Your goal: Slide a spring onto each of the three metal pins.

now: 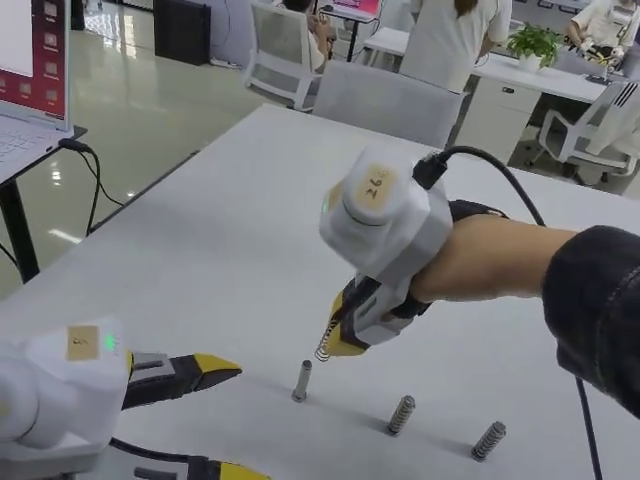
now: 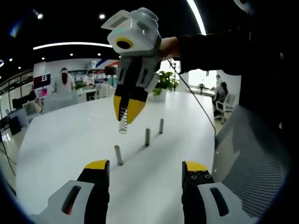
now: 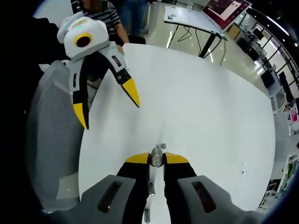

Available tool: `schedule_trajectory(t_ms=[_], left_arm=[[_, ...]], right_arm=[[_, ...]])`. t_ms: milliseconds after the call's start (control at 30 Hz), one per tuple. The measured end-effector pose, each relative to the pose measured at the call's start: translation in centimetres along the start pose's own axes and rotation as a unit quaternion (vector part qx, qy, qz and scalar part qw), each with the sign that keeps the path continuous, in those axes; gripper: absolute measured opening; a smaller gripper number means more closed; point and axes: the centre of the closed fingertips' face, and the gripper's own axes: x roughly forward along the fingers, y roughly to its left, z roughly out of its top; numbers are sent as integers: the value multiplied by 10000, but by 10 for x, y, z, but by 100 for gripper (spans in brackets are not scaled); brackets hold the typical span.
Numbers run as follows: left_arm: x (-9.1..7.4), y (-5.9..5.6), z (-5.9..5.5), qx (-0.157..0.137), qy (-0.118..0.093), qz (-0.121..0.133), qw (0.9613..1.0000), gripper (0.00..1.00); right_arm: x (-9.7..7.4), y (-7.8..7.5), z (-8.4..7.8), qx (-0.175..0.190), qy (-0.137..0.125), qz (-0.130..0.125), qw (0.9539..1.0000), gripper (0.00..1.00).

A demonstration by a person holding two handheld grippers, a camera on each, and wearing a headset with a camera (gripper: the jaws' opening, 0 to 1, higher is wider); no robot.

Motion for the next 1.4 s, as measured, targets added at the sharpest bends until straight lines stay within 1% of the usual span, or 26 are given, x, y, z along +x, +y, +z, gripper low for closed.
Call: schedule_trajectory(t_ms=[100, 200, 300, 600, 667, 1000, 1267, 1400], left_arm=[[-1, 2, -1, 4, 22, 9, 10000, 57], [-1, 3, -2, -12, 30, 26, 10000, 58], [-1, 4, -2, -17, 22, 41, 10000, 58], [-1, 10, -4, -65, 38, 64, 10000, 57], [-1, 11, -5, -83, 44, 65, 9999, 57], [0, 9, -7, -98, 73, 4, 9999, 55], [-1, 8, -9, -114, 93, -12, 9999, 54], [-1, 8, -9, -125, 100, -6, 9999, 53]], right_arm=[[6, -4, 2, 2, -18, 4, 10000, 8], [13, -8, -2, -55, 78, -31, 9999, 8], [18, -9, -3, -7, 94, 23, 10000, 8], [28, -11, -5, 8, 137, 125, 9998, 8], [31, -10, -8, -24, 207, 148, 9997, 8], [34, -9, -6, -2, 209, 189, 9996, 8], [41, -9, -9, 48, 270, 253, 9993, 8], [48, -10, -12, 56, 300, 265, 9992, 8]])
